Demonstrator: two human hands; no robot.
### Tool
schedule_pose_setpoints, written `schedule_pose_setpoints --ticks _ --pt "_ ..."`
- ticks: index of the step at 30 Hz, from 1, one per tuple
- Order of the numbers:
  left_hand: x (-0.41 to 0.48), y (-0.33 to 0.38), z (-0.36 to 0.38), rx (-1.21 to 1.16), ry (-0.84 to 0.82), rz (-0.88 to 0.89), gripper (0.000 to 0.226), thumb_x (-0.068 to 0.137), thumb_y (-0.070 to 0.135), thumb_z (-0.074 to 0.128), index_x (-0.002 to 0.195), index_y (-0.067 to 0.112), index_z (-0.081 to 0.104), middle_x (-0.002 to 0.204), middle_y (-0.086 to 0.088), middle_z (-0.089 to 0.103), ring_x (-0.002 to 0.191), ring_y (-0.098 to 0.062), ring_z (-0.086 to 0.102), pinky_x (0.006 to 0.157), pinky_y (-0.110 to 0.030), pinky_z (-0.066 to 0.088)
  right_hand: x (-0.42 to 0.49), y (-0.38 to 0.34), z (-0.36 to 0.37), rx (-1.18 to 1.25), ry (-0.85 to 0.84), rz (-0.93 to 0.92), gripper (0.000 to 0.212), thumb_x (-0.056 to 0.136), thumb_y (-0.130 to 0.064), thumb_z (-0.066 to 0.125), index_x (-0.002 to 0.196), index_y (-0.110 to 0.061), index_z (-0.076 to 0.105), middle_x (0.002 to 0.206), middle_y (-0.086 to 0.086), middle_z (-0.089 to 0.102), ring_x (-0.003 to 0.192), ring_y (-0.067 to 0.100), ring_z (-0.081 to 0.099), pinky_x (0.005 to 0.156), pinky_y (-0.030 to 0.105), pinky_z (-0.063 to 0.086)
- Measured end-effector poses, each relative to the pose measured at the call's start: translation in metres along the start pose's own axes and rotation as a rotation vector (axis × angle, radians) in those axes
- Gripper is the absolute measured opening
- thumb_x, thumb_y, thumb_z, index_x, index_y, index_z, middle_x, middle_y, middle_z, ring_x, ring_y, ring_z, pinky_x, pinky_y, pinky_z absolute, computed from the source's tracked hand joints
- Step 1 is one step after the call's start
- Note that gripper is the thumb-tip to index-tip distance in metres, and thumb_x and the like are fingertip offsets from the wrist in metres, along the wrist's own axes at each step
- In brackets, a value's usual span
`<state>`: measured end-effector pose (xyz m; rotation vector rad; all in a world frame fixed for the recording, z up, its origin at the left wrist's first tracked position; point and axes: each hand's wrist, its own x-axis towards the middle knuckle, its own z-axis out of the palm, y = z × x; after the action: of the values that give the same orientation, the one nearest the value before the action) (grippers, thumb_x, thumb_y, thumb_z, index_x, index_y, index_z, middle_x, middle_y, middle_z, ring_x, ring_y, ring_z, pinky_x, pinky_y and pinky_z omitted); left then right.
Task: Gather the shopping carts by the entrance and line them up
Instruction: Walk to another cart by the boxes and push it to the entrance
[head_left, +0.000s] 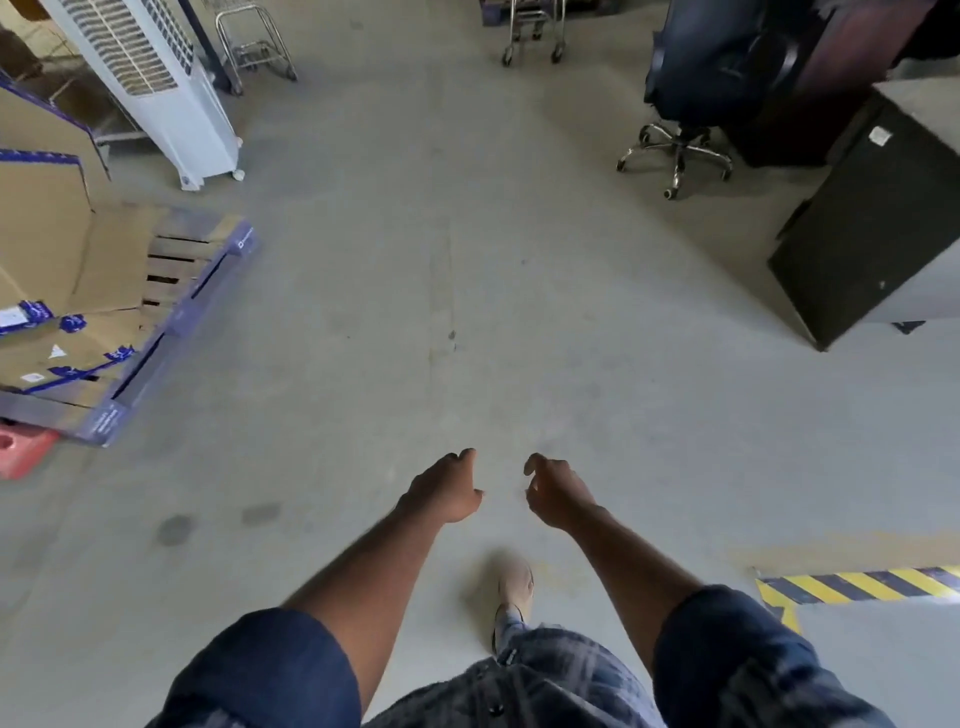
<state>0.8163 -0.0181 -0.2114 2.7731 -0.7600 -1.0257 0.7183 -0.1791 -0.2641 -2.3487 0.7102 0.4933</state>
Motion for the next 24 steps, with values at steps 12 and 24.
schedule_pose_setpoints --ticks 12,24 --pt "0.286 -0.061 -0.211 -0.187 0.157 -0.158 0.042 0.094 0.059 0.046 0.076 0.021 0.051 0.103 -0.006 0.069 0.100 -0.028 0.065 0.076 -0.030 0.045 0.336 -0.152 -0.193 -0.212 0.112 -0.121 0.033 0.097 -0.046 0.048 0.098 -0.016 0.064 0.103 0.012 0.069 0.095 0.036 0.065 0.077 0.036 0.052" --pt "0.610 -0.100 -0.507 -0.205 0.232 -0.102 0.023 0.088 0.026 0.050 0.102 0.033 0.066 0.106 0.008 0.070 0.100 -0.020 0.067 0.079 -0.026 0.047 0.674 -0.279 -0.330 -0.071 0.064 -0.021 0.034 0.093 -0.042 0.054 0.123 -0.026 0.048 0.106 -0.005 0.066 0.098 0.021 0.065 0.080 0.030 0.050"
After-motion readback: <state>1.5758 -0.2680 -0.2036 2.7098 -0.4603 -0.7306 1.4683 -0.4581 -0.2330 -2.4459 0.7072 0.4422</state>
